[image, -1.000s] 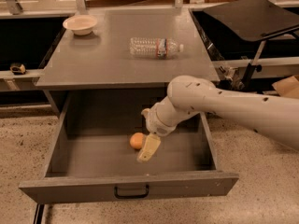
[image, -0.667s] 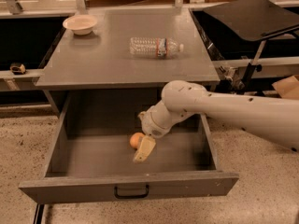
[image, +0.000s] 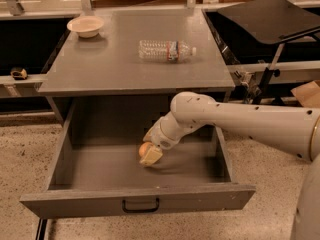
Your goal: Pick orange from top drawer and place on counter
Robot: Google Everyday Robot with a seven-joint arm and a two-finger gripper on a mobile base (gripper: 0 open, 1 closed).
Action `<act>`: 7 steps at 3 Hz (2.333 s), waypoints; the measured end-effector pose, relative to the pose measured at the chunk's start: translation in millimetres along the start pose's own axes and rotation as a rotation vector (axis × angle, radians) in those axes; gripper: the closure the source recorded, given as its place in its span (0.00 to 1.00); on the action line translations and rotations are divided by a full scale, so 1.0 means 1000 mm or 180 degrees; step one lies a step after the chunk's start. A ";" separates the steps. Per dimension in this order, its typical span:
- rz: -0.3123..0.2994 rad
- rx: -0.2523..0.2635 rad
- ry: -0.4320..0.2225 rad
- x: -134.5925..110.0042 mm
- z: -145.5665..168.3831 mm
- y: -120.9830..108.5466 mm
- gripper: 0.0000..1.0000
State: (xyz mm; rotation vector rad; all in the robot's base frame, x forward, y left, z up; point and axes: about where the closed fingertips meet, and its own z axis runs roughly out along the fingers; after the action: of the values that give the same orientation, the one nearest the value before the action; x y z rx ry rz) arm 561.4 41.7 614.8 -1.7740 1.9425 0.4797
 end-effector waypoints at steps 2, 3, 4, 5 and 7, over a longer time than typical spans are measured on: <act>-0.0034 0.0096 -0.0351 -0.006 -0.054 0.003 0.85; -0.0369 0.0283 -0.0549 -0.024 -0.148 -0.005 1.00; -0.0714 0.0431 -0.0444 -0.051 -0.238 -0.025 1.00; -0.0882 0.0376 -0.0223 -0.082 -0.282 -0.045 1.00; -0.0562 0.0220 -0.0264 -0.123 -0.284 -0.097 1.00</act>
Offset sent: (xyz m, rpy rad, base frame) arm -0.0254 -0.0721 0.1207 0.2092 -0.1253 0.0173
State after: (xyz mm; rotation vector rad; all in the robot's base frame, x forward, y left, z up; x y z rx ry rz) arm 635.9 -21.6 924.0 -1.8314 1.7075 0.4134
